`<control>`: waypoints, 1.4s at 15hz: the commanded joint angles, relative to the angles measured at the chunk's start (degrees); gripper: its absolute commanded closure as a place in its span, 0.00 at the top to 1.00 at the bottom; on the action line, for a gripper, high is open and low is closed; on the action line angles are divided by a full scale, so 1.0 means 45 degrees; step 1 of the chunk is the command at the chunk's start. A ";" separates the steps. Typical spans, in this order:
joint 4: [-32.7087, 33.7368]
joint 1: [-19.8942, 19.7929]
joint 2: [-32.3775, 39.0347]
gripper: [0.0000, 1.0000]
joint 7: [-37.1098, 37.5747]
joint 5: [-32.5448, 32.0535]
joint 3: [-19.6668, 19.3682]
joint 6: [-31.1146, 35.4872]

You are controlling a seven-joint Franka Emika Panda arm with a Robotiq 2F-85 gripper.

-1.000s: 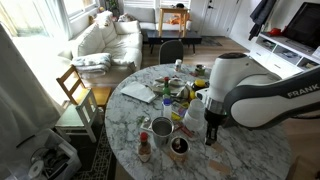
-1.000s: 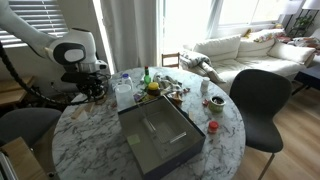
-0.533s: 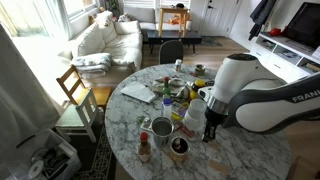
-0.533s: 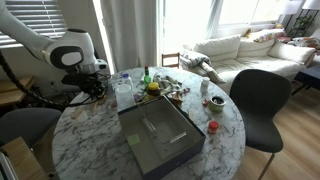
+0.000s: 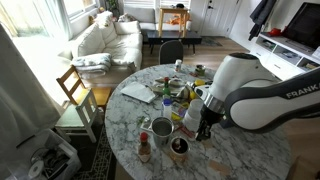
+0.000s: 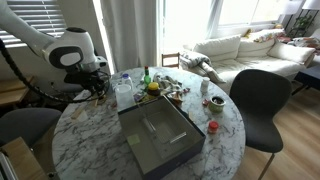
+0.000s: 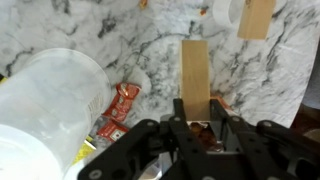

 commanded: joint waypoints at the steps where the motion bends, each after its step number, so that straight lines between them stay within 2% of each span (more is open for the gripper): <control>1: 0.0026 -0.0096 0.0298 0.07 -0.2635 0.2118 0.0386 0.0552; 6: -0.0280 -0.0170 0.0316 0.07 -0.5635 0.3384 0.0530 0.0692; 10: -0.0413 -0.0296 0.0436 0.07 -0.8876 0.5080 0.0735 0.1274; 12: -0.0510 -0.0286 0.0555 0.07 -0.9802 0.5353 0.0633 0.1359; 13: -0.0202 -0.0104 0.0453 0.07 -0.8736 0.4857 0.0503 0.0933; 14: -0.0212 -0.0126 0.0496 0.30 -0.8855 0.4891 0.0498 0.0947; 21: -0.0132 -0.0117 0.0502 0.30 -0.8823 0.4888 0.0505 0.0947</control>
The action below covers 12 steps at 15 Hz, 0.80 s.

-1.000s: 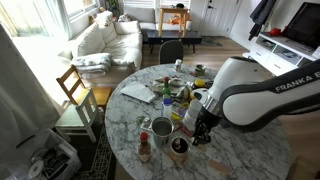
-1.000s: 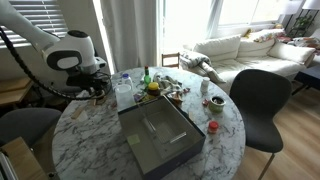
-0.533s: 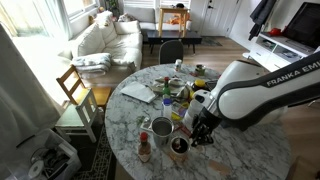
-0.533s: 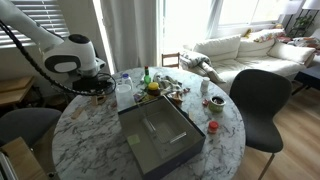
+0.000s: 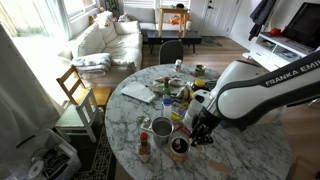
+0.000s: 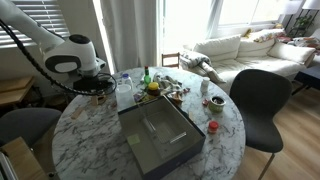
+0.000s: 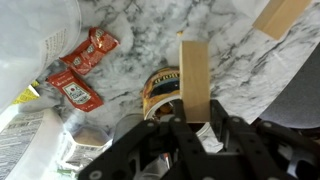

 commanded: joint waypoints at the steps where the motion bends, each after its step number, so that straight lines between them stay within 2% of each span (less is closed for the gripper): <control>1: 0.0011 -0.0066 0.0080 0.07 -0.0250 0.0215 0.0048 0.0077; 2: 0.0048 -0.0148 0.0131 0.07 -0.0842 0.0723 0.0153 0.0171; 6: 0.0040 -0.0166 0.0209 0.07 -0.1972 0.1231 0.0133 0.0298; 12: -0.0038 -0.0168 0.0560 0.07 -0.2733 0.1153 0.0151 0.0940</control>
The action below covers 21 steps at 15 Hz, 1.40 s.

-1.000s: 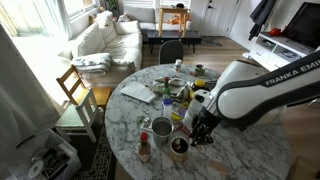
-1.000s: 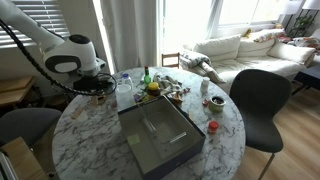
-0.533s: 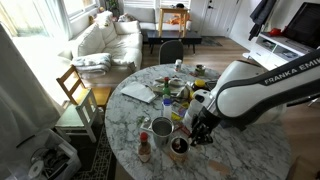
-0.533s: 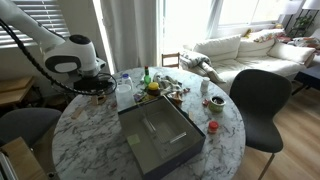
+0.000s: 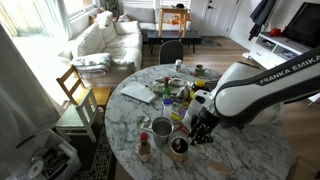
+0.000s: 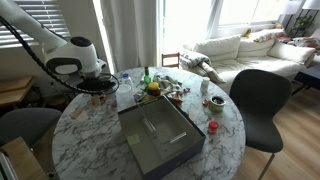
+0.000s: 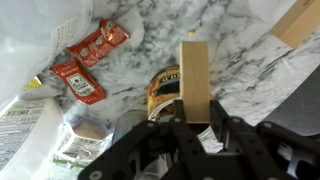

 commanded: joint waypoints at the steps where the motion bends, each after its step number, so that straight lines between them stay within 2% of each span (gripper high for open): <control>1: -0.0067 -0.0151 0.0400 0.07 -0.1000 0.0418 0.0208 0.0658; 12: 0.0032 -0.0379 0.0946 0.07 -0.2331 0.1497 0.0515 0.1611; 17: 0.0158 -0.0494 0.1039 0.07 -0.3021 0.2994 0.0741 0.1908; 21: 0.0168 -0.0649 0.0874 0.07 -0.4040 0.4269 0.0858 0.1387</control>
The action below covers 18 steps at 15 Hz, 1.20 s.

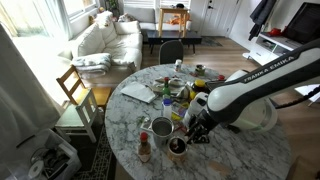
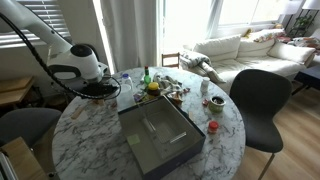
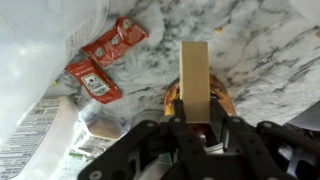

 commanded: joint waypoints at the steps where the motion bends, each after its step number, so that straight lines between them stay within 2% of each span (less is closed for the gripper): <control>1: 0.0012 -0.0382 -0.0040 0.07 -0.1261 0.1169 0.0288 -0.0401; 12: 0.0242 -0.1068 0.0061 0.07 -0.5825 0.4458 0.0325 -0.2395; 18: 0.0301 -0.1179 0.0398 0.07 -0.6907 0.4986 0.0234 -0.3523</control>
